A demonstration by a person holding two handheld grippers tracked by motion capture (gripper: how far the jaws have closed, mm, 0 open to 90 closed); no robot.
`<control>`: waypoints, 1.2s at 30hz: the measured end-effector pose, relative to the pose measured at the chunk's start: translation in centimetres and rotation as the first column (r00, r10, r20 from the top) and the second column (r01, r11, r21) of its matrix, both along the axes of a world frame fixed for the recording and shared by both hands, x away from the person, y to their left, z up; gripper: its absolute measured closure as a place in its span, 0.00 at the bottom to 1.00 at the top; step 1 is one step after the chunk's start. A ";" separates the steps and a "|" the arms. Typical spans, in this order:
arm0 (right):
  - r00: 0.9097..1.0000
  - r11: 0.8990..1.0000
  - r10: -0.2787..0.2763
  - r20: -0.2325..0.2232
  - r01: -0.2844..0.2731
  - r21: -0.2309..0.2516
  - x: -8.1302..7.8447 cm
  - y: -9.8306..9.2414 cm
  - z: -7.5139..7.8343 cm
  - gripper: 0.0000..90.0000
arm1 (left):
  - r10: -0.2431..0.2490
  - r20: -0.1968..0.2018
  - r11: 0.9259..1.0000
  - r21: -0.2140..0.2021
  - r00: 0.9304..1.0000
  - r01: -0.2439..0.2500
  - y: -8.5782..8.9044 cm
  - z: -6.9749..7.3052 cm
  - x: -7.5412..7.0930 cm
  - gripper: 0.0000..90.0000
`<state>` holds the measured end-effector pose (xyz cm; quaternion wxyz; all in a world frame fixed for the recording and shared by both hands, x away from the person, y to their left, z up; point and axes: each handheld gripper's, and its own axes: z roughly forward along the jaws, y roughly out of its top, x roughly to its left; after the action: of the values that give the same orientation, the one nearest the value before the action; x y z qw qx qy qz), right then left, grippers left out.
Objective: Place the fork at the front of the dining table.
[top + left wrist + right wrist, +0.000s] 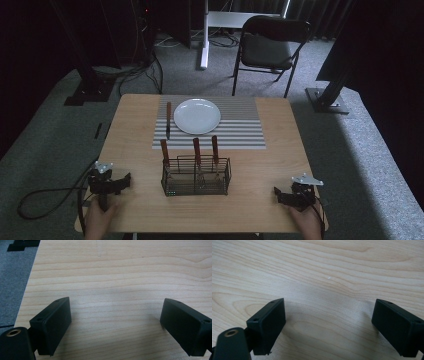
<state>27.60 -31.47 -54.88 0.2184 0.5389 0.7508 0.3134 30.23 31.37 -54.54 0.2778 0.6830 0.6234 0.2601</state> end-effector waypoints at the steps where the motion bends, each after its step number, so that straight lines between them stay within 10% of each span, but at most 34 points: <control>1: 1.000 1.000 0.000 0.000 0.000 0.000 0.0 0.0 0.0 0.13 | 0.000 0.000 1.000 0.000 1.000 0.000 0.0 0.0 0.0 0.11; 24: 0.998 0.999 0.032 -0.055 -0.033 -0.019 -0.2 0.6 0.7 0.20 | -0.020 0.001 1.000 -0.001 1.000 0.020 0.5 0.0 -0.1 0.11; 36: 0.993 0.991 0.115 -0.022 -0.113 0.071 -0.2 2.6 4.8 0.22 | -0.020 0.000 1.000 0.000 1.000 0.020 0.5 0.0 -0.1 0.11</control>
<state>27.41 -28.89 -50.13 0.1715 0.5065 0.7716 0.3445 30.18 31.86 -54.54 0.2806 0.6892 0.6165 0.2572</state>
